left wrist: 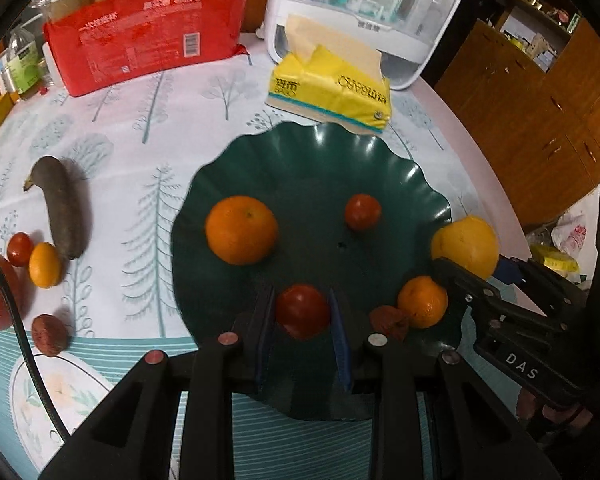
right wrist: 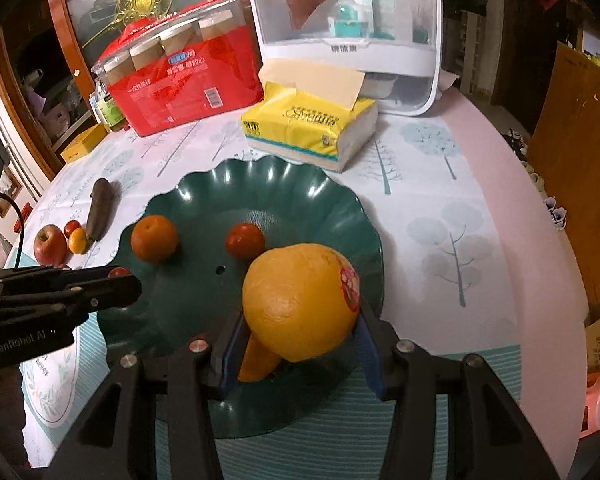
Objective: Organize fruits
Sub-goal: 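Open the right tool to set down the grapefruit while the left tool releases the tomato, then withdraw both open tools from the plate toward the red apple, then grasp the red apple with the left tool while the right tool grasps the shriveled red fruit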
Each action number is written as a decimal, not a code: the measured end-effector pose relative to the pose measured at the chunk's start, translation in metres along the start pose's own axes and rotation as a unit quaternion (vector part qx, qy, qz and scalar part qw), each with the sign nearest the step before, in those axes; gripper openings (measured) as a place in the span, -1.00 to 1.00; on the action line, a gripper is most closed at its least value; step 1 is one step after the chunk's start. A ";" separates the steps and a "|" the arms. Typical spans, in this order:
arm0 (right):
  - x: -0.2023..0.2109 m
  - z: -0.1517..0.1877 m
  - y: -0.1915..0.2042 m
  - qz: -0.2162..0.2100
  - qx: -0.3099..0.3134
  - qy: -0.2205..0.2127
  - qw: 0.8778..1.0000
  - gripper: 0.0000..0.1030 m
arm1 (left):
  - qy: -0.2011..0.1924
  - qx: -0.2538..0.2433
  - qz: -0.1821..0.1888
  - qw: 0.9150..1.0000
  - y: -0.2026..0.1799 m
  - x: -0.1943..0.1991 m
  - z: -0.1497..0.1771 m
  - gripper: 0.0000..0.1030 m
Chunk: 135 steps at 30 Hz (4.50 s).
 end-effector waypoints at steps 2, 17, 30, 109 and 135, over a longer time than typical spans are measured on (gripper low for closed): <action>-0.003 0.002 -0.001 -0.003 -0.004 0.002 1.000 -0.04 | 0.004 -0.002 -0.002 1.000 0.000 -0.002 0.001 -0.51; -0.001 -0.001 -0.002 0.022 -0.007 -0.001 1.000 0.21 | -0.009 0.018 -0.002 1.000 0.011 0.015 -0.008 0.13; 0.027 0.000 0.017 0.023 -0.023 -0.011 0.999 0.26 | -0.019 0.059 -0.018 0.998 0.047 0.055 0.023 0.37; -0.062 -0.033 0.313 -0.016 0.082 -0.024 0.996 0.26 | 0.102 -0.139 -0.135 0.976 0.256 0.049 -0.047 0.77; -0.076 -0.032 0.319 -0.032 0.096 -0.029 0.994 -0.39 | 0.097 -0.123 -0.091 0.983 0.256 0.022 -0.050 0.35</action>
Point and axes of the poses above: each gripper's, at about its wrist camera, not at the fingertips, and x roughly against the way its jaws point, y to its left, z to its underside, the point moved 9 cm from there along -x, roughly the way its jaws point, and after that the axes turned 10 degrees about x, right-handed, at the moved point
